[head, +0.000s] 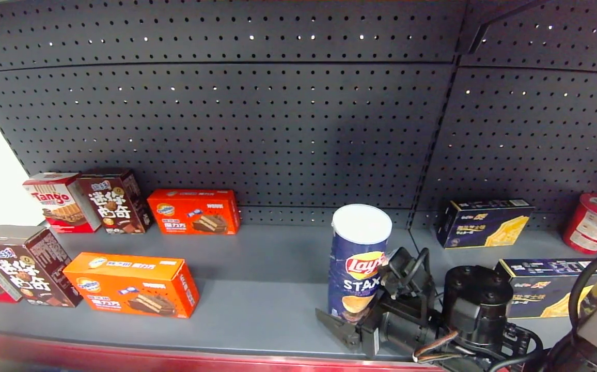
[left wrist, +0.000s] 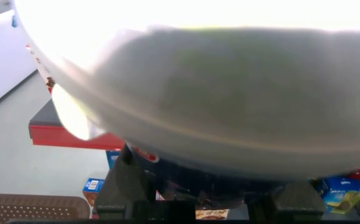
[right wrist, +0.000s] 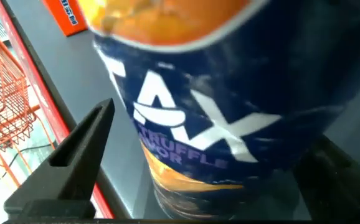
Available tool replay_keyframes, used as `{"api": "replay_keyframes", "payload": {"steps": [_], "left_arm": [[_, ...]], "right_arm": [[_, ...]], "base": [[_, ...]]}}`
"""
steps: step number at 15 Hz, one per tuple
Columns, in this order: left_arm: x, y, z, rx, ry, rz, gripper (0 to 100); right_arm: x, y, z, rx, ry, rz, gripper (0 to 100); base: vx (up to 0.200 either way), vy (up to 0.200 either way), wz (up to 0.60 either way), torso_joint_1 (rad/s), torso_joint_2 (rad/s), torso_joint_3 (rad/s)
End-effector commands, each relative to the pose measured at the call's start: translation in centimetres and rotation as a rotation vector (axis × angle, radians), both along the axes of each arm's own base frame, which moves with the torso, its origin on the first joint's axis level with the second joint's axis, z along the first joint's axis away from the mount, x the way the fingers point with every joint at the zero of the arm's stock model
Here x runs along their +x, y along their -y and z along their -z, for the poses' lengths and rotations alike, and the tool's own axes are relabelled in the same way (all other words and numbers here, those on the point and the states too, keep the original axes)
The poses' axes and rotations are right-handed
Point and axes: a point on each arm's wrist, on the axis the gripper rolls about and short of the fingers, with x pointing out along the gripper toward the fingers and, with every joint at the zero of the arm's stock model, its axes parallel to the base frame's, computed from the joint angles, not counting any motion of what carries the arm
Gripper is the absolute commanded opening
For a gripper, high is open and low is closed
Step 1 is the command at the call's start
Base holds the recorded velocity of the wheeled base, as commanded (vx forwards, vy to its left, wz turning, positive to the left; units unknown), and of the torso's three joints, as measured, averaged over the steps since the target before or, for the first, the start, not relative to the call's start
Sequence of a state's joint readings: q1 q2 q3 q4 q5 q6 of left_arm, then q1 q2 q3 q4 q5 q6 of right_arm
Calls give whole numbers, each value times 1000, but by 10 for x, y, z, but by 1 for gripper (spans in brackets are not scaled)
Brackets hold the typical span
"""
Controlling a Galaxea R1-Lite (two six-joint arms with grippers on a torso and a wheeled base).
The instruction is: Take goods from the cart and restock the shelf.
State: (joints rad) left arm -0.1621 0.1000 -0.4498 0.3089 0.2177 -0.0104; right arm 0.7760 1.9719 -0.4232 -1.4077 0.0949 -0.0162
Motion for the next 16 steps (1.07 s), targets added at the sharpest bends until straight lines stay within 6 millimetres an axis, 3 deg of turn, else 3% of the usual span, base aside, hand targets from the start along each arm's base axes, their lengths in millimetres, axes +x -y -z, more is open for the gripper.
{"api": "replay_keyframes", "payload": {"steps": [1, 10, 12, 16], "left_arm": [[0, 0, 0, -1, 2, 0, 0], [-1, 0, -2, 0, 11, 6, 0], [-5, -1, -9, 1, 38, 12, 0], [-5, -1, -21, 45, 41, 25, 0]], "right_arm": [[-2, 2, -6, 14, 16, 3, 100], [-43, 46, -32, 36, 49, 48, 100], [-56, 69, -48, 71, 93, 118, 100], [-74, 87, -60, 66, 131, 139, 100]], "base": [[0, 0, 0, 0, 0, 0], [0, 0, 0, 0, 0, 0], [0, 0, 0, 0, 0, 0], [0, 0, 0, 0, 0, 0]]}}
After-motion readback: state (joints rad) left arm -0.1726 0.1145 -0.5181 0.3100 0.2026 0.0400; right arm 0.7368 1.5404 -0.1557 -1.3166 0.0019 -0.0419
